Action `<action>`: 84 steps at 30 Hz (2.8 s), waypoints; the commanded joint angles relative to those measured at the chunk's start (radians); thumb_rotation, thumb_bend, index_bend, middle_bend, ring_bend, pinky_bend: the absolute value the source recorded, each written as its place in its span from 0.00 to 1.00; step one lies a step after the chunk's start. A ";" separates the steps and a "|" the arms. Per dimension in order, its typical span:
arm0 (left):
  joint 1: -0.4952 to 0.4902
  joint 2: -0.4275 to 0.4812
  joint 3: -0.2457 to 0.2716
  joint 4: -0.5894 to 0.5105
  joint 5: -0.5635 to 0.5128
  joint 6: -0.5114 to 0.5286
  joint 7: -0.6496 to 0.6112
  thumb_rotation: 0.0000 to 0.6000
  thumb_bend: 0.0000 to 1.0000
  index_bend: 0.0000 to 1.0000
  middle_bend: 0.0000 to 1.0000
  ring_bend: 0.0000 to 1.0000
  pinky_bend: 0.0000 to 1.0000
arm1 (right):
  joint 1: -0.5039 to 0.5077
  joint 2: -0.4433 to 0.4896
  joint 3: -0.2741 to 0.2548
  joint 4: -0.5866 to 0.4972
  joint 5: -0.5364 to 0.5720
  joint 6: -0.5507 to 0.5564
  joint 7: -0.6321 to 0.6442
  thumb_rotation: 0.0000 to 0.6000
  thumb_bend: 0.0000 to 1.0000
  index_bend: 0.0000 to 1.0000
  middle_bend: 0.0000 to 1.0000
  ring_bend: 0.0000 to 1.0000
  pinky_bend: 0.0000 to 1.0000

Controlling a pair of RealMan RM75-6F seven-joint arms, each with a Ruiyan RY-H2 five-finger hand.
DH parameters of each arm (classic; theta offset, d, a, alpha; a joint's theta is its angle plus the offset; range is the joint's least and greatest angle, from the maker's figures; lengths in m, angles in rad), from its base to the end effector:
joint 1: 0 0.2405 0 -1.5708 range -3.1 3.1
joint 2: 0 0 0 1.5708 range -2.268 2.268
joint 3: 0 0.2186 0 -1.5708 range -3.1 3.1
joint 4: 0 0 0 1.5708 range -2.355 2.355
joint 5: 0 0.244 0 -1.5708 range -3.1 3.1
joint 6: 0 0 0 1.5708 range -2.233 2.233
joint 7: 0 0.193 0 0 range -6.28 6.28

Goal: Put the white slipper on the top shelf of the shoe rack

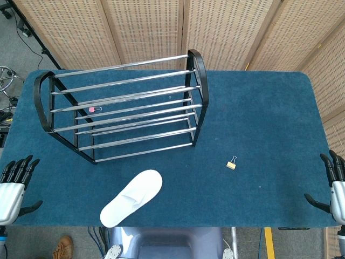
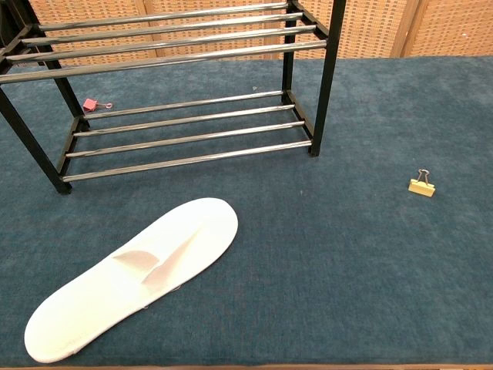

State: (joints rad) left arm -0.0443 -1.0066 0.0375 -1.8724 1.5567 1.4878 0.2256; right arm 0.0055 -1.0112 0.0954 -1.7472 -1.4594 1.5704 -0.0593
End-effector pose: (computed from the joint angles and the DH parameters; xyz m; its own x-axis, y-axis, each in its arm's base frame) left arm -0.2502 0.1941 0.1011 0.4699 0.1004 0.8770 0.8827 -0.0411 -0.4682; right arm -0.2849 -0.2158 0.1546 0.4253 0.0900 0.9006 -0.9038 0.0944 0.4174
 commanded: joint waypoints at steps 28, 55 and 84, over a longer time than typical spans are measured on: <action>-0.189 -0.295 0.066 0.307 0.410 -0.142 -0.139 1.00 0.05 0.00 0.00 0.00 0.06 | 0.007 0.024 0.001 -0.005 0.014 -0.038 0.056 1.00 0.00 0.00 0.00 0.00 0.00; -0.408 -0.591 -0.019 0.434 0.264 -0.413 0.038 1.00 0.17 0.00 0.00 0.00 0.12 | 0.012 0.035 0.014 0.010 0.054 -0.062 0.097 1.00 0.00 0.00 0.00 0.00 0.00; -0.472 -0.752 0.010 0.619 0.287 -0.299 0.045 1.00 0.48 0.51 0.36 0.31 0.48 | 0.014 0.039 0.013 0.010 0.059 -0.075 0.110 1.00 0.00 0.00 0.00 0.00 0.00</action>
State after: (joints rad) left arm -0.5108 -1.7444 0.0404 -1.2737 1.8300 1.1699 0.2904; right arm 0.0196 -0.9719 0.1080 -1.7373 -1.4001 1.4954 0.0506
